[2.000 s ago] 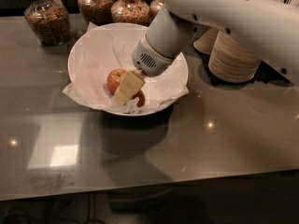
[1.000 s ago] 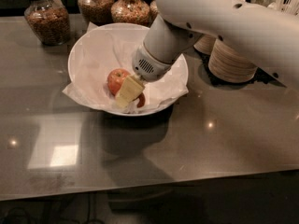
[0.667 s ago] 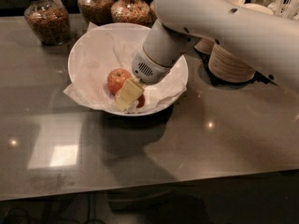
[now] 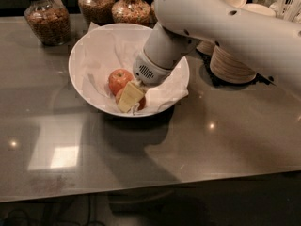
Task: Pick apple from white bowl
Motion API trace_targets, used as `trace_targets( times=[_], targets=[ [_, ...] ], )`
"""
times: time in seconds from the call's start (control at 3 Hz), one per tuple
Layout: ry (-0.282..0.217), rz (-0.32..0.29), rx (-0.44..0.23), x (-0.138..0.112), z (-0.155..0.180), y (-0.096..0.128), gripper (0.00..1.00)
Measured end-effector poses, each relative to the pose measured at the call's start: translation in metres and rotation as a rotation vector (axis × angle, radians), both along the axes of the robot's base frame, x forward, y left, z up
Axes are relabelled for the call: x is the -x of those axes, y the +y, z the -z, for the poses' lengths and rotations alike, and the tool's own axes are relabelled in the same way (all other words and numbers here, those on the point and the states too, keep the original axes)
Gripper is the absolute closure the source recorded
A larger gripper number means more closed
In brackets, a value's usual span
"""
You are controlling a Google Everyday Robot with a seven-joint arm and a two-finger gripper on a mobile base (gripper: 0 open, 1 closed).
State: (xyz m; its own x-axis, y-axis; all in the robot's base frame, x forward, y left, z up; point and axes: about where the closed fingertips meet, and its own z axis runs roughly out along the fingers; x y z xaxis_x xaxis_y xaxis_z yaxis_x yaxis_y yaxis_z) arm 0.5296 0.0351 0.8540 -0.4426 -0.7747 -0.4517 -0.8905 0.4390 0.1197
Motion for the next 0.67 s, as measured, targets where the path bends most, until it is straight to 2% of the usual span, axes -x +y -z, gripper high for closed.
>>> trace_targets(
  times=[0.33, 0.67],
  targets=[
    [0.0, 0.0, 0.0, 0.0, 0.0, 0.0, 0.91],
    [-0.007, -0.024, -0.04, 0.001, -0.0064, 0.0, 1.0]
  ],
)
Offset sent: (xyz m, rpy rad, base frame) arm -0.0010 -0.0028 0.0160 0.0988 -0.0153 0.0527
